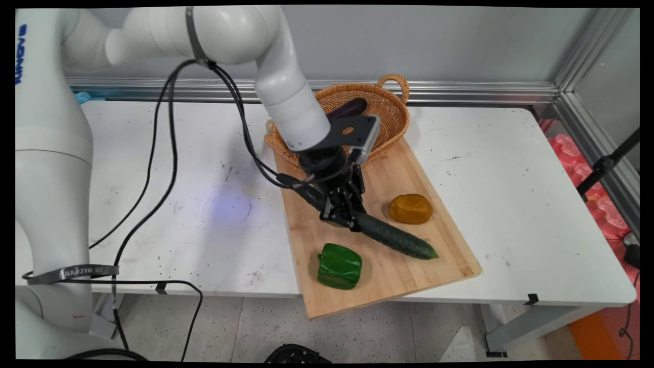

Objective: Place the picked object on the cutting board

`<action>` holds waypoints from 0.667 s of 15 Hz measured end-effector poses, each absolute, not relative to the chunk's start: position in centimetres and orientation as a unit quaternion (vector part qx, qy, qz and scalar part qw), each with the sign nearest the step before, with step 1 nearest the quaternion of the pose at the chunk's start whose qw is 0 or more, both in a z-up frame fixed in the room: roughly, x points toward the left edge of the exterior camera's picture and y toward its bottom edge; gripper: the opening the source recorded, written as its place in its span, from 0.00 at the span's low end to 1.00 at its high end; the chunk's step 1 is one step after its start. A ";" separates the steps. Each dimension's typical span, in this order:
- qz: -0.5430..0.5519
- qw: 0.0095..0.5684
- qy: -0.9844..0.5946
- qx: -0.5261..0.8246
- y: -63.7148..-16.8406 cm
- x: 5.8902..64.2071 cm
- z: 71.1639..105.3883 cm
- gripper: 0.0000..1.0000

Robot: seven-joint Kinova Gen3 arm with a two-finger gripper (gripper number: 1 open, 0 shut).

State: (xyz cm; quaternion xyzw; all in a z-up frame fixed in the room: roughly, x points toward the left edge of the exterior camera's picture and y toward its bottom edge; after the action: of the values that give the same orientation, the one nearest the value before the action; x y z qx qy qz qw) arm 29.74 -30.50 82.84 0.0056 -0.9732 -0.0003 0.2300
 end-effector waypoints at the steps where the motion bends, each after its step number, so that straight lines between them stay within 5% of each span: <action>1: -0.002 0.230 -0.973 0.006 -30.7 29.6 82.1 0.00; 8: 0.003 0.228 -0.974 -0.003 -31.6 29.3 79.1 0.00; 9: 0.004 0.229 -0.973 -0.006 -31.7 29.3 78.9 1.00; 10: 0.006 0.229 -0.973 -0.009 -31.8 29.4 78.7 1.00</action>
State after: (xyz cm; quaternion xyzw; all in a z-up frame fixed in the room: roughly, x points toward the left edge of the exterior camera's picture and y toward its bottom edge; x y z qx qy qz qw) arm 29.35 -31.77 78.71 -0.0088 -0.9733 0.0056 0.2294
